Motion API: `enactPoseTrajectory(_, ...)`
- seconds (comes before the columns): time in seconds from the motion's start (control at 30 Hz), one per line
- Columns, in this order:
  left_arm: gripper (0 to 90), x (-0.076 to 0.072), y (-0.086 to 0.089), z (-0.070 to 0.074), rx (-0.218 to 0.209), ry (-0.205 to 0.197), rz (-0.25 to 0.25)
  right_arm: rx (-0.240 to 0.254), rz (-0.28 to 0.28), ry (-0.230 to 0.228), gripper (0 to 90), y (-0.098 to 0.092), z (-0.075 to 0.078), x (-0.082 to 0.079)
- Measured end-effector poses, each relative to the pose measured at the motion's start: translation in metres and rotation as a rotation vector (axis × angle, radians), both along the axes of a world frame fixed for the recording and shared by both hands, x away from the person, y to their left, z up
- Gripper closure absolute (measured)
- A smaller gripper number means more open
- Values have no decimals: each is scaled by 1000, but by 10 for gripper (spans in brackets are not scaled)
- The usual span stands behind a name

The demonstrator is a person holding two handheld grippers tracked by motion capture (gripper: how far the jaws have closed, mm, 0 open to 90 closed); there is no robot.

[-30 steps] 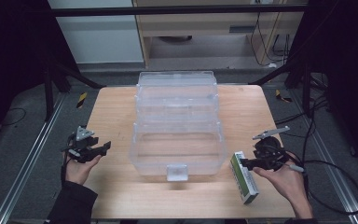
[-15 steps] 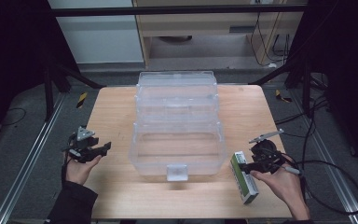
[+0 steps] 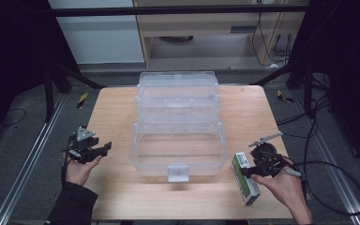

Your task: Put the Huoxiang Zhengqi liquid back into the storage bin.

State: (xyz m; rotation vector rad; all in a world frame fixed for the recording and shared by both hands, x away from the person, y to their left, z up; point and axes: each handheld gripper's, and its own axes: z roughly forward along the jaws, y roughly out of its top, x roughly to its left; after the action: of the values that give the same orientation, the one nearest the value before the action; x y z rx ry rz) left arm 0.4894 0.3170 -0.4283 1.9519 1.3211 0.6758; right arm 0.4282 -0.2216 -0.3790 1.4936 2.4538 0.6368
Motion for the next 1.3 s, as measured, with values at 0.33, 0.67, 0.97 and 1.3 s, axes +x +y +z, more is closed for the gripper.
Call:
enactPoseTrajectory(0.33,416,1,0,-2,8,13,3,-17,-12,38,401,5,-3,3)
enactPoseTrajectory(0.67,414,2,-1,-4,20,27,2,-25,-39,74,455,4,-8,5)
enactPoseTrajectory(0.97,412,2,-4,-5,29,30,-7,-45,-34,90,496,6,-14,7)
enactPoseTrajectory(1.3,410,2,-7,-6,37,36,-14,-43,-31,105,540,7,-18,9)
